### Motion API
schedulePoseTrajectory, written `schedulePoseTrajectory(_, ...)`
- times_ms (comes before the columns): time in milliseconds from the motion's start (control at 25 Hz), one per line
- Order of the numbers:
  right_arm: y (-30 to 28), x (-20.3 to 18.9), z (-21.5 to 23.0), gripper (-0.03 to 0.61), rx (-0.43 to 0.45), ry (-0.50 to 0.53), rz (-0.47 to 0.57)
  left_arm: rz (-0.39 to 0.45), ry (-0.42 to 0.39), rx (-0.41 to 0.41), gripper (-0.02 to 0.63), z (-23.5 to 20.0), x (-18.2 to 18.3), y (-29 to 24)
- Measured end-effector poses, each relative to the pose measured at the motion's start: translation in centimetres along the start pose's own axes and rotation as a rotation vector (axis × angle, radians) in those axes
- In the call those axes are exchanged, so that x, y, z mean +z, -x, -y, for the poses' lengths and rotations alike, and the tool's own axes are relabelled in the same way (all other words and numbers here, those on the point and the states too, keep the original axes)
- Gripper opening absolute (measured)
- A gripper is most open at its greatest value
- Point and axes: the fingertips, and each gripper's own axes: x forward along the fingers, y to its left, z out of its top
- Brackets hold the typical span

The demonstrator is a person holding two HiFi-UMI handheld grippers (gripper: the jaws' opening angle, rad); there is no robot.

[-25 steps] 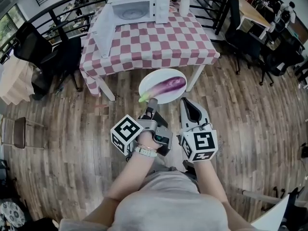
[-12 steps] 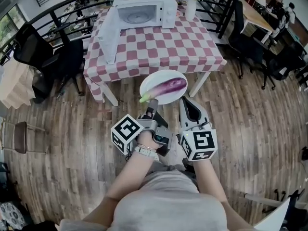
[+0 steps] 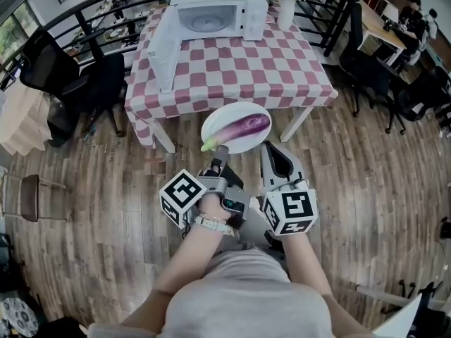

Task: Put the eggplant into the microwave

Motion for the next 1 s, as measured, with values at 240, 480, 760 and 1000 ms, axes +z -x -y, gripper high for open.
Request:
schedulePoseTrajectory(240, -2.2, -0.2, 0.5, 0.025, 0.019, -0.021, 0.000, 0.024, 0.002, -0.005, 0.017, 0.1, 1.4, -1.4)
schedulePoseTrajectory(480, -5.8, 0.2, 1.4, 0.025, 0.039, -0.022, 0.017, 0.051, 0.002, -0.004, 0.017, 0.3, 3.3, -3.9)
schedulePoseTrajectory(760, -11.1, 1.2, 3.4, 0.025, 0.055, -0.028, 0.015, 0.069, 0.008, 0.010, 0.017, 1.0, 5.8, -8.6)
schedulePoseTrajectory(1000, -14.9, 1.7, 5.1, 0.025, 0.071, -0.029, 0.027, 0.078, 0.020, 0.016, 0.017, 0.9, 7.0, -12.1)
